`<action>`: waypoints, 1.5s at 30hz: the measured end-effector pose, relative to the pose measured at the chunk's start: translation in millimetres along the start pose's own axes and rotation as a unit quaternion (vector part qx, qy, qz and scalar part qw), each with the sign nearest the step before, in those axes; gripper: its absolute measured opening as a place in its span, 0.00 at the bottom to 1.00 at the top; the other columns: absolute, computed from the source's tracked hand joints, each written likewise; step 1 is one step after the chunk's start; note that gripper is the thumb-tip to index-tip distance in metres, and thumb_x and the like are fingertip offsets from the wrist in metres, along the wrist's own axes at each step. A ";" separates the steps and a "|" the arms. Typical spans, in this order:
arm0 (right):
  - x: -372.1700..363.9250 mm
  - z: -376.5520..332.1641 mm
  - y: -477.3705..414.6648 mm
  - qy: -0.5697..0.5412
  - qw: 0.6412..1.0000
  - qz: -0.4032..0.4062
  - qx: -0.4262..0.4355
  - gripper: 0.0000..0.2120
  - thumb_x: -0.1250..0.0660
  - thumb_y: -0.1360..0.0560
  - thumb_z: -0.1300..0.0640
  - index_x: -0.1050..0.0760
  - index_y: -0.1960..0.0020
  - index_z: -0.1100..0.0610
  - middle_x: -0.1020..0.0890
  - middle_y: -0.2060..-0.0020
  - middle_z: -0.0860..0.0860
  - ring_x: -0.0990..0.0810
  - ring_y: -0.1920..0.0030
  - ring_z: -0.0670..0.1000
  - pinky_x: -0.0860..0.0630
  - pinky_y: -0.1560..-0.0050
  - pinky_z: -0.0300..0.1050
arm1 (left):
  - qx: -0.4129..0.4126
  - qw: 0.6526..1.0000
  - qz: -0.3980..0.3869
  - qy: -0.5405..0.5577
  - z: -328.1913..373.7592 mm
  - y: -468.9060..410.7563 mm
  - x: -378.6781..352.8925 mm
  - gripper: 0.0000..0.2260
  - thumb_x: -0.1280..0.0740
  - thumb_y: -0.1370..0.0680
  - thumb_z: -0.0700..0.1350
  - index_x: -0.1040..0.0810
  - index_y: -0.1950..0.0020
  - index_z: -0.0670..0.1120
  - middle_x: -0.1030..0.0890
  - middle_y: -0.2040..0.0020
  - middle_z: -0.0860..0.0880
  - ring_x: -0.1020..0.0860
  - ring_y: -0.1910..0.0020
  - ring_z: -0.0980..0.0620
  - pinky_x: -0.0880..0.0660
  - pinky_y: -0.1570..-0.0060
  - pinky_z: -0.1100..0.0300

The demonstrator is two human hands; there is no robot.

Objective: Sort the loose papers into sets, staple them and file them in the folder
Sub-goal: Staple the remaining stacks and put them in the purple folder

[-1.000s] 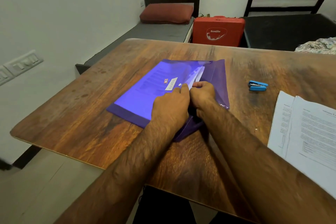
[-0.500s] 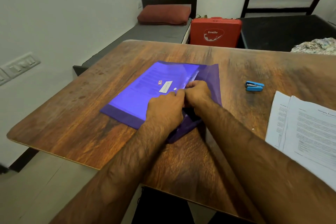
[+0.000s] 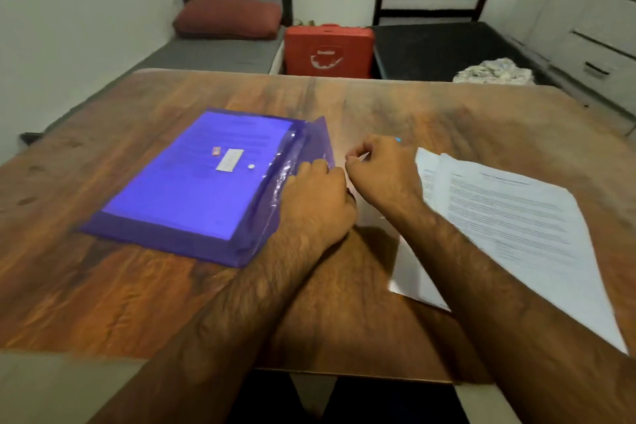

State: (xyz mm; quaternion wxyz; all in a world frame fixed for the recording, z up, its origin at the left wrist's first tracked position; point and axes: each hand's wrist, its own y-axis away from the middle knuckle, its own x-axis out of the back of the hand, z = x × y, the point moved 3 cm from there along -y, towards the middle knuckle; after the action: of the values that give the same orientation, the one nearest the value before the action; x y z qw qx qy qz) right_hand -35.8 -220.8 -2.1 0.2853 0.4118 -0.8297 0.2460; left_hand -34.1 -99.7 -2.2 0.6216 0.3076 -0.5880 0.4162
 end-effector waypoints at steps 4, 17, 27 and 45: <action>55.7 55.1 10.2 0.087 0.993 0.056 -0.050 0.08 0.35 0.22 0.49 0.18 0.47 0.47 0.15 0.53 0.46 0.20 0.54 0.51 0.25 0.54 0.46 | -0.051 0.997 0.009 -0.049 53.0 -10.4 -14.0 0.18 0.43 0.17 0.55 0.24 0.34 0.48 0.27 0.34 0.44 0.31 0.33 0.44 0.33 0.36 0.48; 64.7 120.1 24.8 0.158 0.985 0.037 -0.061 0.12 0.37 0.20 0.39 0.22 0.44 0.45 0.14 0.46 0.44 0.22 0.54 0.48 0.34 0.56 0.44 | 0.018 0.978 -0.028 0.206 103.8 -38.2 -58.7 0.21 0.35 0.18 0.56 0.31 0.24 0.56 0.29 0.26 0.51 0.32 0.29 0.48 0.33 0.28 0.51; 59.5 117.9 27.6 0.186 0.982 0.034 -0.025 0.18 0.35 0.22 0.35 0.31 0.38 0.43 0.16 0.45 0.45 0.22 0.54 0.47 0.27 0.56 0.44 | 0.068 0.819 0.030 0.569 99.5 -37.3 -59.7 0.22 0.31 0.21 0.34 0.31 0.33 0.54 0.21 0.47 0.57 0.20 0.46 0.56 0.21 0.47 0.63; 73.5 118.1 36.5 0.202 0.979 0.004 -0.012 0.13 0.38 0.18 0.44 0.26 0.35 0.43 0.19 0.42 0.45 0.28 0.52 0.45 0.32 0.53 0.45 | 0.039 0.890 -0.004 0.455 61.2 -36.7 -50.3 0.07 0.37 0.15 0.46 0.22 0.39 0.53 0.16 0.46 0.55 0.15 0.50 0.54 0.16 0.51 0.52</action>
State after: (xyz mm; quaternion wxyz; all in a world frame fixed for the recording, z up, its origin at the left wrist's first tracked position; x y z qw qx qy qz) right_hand -134.4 -317.1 -43.3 0.4511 0.3472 -0.7594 0.3151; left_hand -29.1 -178.0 -40.7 0.8100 0.1110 -0.2228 0.5310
